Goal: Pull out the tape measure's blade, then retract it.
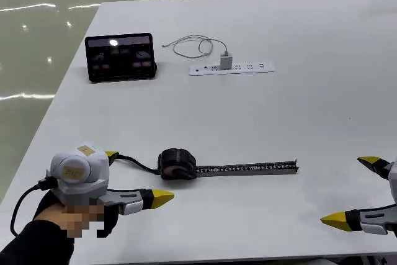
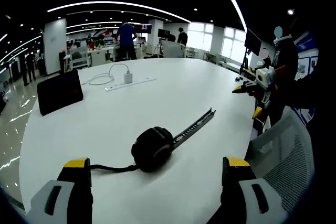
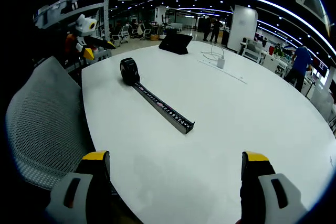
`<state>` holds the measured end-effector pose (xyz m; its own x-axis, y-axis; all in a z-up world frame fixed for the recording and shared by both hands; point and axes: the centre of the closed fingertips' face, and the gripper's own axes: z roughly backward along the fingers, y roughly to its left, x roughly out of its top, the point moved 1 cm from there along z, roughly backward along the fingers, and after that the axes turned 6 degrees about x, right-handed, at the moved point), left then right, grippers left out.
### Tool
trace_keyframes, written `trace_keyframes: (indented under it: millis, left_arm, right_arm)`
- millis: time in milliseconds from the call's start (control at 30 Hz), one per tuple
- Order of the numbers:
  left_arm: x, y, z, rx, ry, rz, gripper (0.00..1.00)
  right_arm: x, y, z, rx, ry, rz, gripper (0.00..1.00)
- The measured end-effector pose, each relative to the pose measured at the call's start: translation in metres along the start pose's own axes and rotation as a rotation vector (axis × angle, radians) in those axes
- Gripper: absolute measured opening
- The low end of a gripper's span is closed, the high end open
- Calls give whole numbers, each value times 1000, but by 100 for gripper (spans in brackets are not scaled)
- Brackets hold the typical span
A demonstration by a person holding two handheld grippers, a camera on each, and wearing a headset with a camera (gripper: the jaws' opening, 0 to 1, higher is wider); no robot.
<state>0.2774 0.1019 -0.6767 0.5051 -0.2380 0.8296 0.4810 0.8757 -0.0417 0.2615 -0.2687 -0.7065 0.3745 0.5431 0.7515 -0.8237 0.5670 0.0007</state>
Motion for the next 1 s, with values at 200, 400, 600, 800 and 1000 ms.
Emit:
trace_keyframes:
  millis: [200, 400, 600, 800, 1000]
  left_arm:
    - [-6, 1, -19, 84, 0, 84, 100]
    - [-16, -16, -31, 83, 21, 87, 100]
    - [-7, -2, -36, 241, -30, 62, 100]
    - [-5, -6, -40, 292, -63, 136, 100]
    - [-1, -17, -47, 275, -112, 160, 100]
  right_arm:
    - [3, -3, -8, 22, 13, 2, 100]
    - [10, -3, -11, 33, 18, 19, 100]
    - [19, -4, -14, 48, 20, 36, 100]
    - [24, -2, -23, 92, 36, 54, 99]
    - [25, -4, -35, 117, 70, 88, 99]
